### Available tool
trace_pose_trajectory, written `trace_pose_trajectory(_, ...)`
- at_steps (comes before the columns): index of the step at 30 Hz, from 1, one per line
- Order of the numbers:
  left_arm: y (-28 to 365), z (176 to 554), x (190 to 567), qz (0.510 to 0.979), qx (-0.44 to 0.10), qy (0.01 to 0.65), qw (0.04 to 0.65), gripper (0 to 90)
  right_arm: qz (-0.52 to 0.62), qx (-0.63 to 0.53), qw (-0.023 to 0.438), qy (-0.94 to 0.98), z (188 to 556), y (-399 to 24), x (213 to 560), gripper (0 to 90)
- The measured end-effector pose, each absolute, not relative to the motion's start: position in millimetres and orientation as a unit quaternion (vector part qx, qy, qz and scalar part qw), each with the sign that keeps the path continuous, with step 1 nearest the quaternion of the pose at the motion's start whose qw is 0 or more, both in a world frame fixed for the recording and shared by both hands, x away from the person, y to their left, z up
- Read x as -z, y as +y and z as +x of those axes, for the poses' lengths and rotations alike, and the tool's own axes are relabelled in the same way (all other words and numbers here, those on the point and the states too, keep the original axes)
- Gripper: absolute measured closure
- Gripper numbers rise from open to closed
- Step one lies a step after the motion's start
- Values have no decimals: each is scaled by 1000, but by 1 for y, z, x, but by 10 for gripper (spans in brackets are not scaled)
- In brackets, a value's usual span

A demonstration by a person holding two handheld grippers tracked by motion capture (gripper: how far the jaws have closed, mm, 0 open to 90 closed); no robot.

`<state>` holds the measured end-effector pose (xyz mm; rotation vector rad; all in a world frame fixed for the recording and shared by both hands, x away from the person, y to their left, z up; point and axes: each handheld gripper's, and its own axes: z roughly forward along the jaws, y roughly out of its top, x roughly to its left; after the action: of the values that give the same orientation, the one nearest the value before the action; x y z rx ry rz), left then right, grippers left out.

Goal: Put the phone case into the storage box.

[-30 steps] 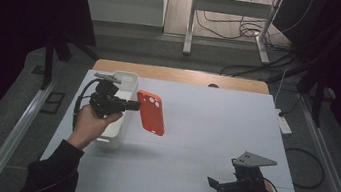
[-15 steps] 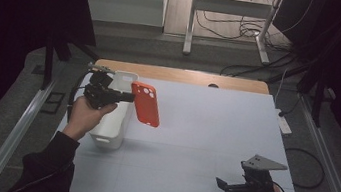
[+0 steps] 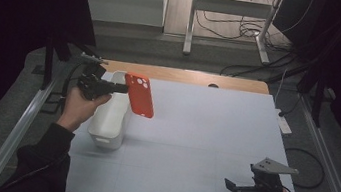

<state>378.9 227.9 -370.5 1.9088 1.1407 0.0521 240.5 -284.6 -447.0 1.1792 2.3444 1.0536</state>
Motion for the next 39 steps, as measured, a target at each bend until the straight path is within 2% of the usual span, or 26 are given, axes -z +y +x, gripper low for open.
trace_pose_trajectory(18,251,389,362,763,-38,482,429,893,446,-354,177,803,228,-307,443,0)
trace_pose_trajectory(39,276,408,361,750,-66,517,407,893,450,-351,180,801,227,-308,444,0)
